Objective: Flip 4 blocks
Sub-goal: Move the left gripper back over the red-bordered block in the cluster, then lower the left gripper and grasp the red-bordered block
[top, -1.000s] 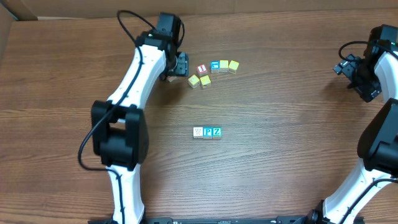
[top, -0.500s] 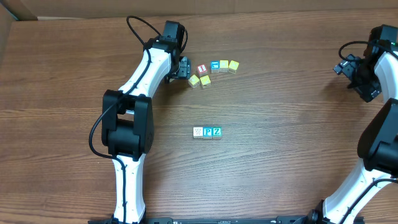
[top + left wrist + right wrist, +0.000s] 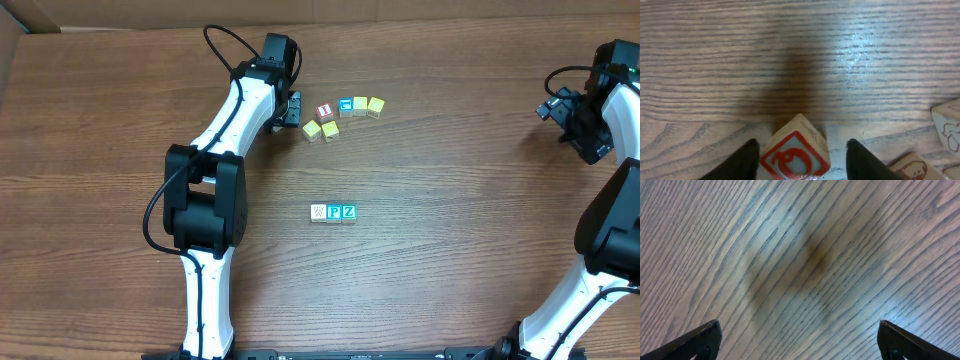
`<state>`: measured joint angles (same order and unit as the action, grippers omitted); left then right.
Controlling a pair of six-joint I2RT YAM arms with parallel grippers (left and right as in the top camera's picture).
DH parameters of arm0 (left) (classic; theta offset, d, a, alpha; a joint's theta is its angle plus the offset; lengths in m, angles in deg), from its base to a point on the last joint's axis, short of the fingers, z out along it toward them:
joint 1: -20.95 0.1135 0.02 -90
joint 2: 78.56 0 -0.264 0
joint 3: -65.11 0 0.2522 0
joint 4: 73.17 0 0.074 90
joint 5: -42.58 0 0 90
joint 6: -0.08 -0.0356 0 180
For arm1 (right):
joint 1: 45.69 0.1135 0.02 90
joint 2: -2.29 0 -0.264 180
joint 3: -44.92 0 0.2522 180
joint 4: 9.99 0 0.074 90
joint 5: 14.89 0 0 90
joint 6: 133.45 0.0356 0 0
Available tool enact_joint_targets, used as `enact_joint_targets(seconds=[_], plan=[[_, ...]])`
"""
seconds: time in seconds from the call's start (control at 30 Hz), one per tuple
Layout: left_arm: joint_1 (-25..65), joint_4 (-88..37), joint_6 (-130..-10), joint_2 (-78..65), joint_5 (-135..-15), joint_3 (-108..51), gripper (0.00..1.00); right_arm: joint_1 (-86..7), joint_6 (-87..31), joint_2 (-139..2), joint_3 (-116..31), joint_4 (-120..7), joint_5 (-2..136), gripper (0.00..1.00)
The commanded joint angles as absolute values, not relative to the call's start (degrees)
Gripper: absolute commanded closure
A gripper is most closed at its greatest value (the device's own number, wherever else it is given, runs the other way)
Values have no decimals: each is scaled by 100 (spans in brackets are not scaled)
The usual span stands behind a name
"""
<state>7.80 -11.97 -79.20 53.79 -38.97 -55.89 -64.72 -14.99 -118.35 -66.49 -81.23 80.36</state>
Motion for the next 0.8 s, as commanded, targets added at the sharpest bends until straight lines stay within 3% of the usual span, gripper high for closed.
enact_joint_targets(seconds=[0.0, 0.13, 0.5, 0.57, 0.6, 0.77], plan=[[760, -1147, -7808, 5484, -3816, -5626, 54, -6463, -1499, -11784, -6749, -8090, 8034, 0], [760, -1048, -7579, 5484, -3818, -5626, 60, -6463, -1501, -11784, -6749, -8090, 8034, 0], [760, -638, -7450, 5484, -3759, -5628, 55, -6463, -1501, -11784, -6749, -8090, 8034, 0], [760, -804, -7478, 5484, -3567, -5628, 50, -6463, -1501, -11784, -6749, -8088, 8032, 0], [760, -1040, -7675, 5482, -3495, -5628, 43, -6463, -1501, -11784, -6749, -8090, 8034, 0], [760, -1560, -8099, 5484, -3501, -5628, 33, -6463, -1499, -11784, -6749, -8090, 8034, 0]])
